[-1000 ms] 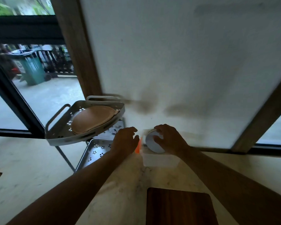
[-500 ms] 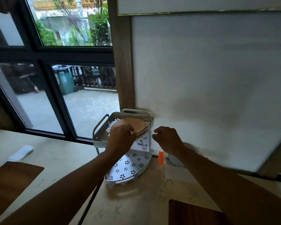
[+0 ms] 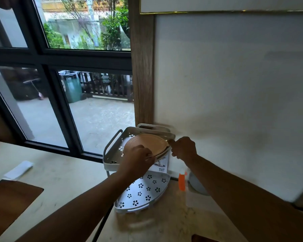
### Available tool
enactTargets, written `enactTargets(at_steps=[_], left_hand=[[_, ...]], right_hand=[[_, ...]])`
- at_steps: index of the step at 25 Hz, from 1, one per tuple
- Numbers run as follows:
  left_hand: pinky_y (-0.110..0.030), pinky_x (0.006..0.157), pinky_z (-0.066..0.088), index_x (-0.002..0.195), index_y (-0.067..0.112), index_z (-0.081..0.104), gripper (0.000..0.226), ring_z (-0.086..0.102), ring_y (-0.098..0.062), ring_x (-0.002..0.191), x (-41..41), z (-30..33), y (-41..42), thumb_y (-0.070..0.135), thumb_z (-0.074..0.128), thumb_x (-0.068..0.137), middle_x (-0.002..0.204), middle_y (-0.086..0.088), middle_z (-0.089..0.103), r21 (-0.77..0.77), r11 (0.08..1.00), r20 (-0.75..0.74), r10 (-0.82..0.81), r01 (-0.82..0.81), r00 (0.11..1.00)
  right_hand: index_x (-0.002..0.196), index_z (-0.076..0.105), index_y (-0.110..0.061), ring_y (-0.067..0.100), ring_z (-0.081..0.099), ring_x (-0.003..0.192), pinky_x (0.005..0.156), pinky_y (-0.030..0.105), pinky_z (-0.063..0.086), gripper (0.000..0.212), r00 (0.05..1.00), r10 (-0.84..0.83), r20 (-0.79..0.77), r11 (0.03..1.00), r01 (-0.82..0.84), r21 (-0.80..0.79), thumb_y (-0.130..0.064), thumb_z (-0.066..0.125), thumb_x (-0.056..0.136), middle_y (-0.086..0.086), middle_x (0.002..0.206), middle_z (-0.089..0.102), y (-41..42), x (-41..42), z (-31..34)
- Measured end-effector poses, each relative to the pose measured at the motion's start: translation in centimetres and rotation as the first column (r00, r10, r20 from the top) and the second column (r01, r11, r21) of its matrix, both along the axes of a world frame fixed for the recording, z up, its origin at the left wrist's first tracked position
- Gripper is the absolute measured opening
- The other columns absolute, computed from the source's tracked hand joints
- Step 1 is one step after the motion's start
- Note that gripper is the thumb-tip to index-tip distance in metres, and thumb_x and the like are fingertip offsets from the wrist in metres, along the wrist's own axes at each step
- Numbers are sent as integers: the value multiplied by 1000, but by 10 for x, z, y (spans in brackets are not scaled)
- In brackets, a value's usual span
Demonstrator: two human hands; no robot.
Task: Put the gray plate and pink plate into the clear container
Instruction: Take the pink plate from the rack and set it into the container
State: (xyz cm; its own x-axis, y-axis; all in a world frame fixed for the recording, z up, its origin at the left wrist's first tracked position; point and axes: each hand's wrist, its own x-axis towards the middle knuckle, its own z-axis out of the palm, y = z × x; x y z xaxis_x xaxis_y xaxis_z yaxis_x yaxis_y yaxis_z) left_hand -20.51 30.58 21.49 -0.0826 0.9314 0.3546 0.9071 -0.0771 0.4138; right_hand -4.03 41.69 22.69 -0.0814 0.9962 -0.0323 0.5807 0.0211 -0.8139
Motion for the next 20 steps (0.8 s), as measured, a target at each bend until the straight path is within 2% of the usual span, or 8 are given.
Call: enactTargets(at_steps=[4,7,10,11,13,16,18,20], left_hand=[[-39,70,55,90,18,75,20,62,-17,75,-1,-1,1,32,62,85,87,-4,70,-6,999,20,-36,36,999],[-39,69,56,92,19,75,21,61,-17,74,0,-1,0,33,62,85,87,-3,70,4,999,38,-34,34,999],[-38,68,56,92,21,75,21,61,-15,74,1,-1,-3,36,62,85,88,-1,69,4,1000,54,-13,12,998],[-37,68,57,93,22,75,20,61,-15,74,0,0,-3,36,63,84,89,-1,69,-3,1000,61,-5,5,998],[-37,69,58,95,22,74,20,63,-15,76,-1,2,-4,35,66,82,94,-1,70,-18,1000,80,-1,2,997],[-36,74,57,99,20,71,24,63,-18,85,-1,10,-8,33,71,79,105,-2,69,12,1000,137,19,-21,990],[-28,74,54,105,21,69,31,62,-16,90,-1,18,-11,36,73,78,112,0,67,60,998,195,12,-24,981],[-15,72,45,109,23,68,33,60,-11,92,0,29,-15,38,71,80,117,1,66,117,993,236,-44,17,971]], right_hand=[[69,62,-4,17,60,58,46,21,36,36,984,-10,180,999,1,50,-36,62,86,5,64,64,4,-6,2],[58,53,-10,10,48,48,43,20,28,34,980,-39,195,993,16,118,-29,60,86,-1,54,51,0,-8,7],[50,50,-13,15,46,48,46,22,29,41,991,39,125,971,-67,228,-24,55,89,-2,50,47,-7,-13,8],[54,54,-11,15,46,50,48,23,31,39,992,79,101,959,-103,262,-24,53,91,-1,53,49,-11,-16,9],[77,62,-8,8,51,57,52,20,35,29,988,149,34,942,-152,300,-26,49,96,-3,65,55,-18,-22,15],[96,57,-11,12,60,72,62,19,48,18,964,226,-140,930,-171,326,-27,50,96,-4,81,60,-28,-33,35],[101,57,-11,14,61,78,65,17,49,19,956,238,-172,907,-156,390,-28,49,97,-3,88,62,-35,-36,50],[105,58,-10,12,61,79,62,9,45,21,953,244,-178,873,-136,469,-27,49,98,-3,93,62,-42,-35,66]])
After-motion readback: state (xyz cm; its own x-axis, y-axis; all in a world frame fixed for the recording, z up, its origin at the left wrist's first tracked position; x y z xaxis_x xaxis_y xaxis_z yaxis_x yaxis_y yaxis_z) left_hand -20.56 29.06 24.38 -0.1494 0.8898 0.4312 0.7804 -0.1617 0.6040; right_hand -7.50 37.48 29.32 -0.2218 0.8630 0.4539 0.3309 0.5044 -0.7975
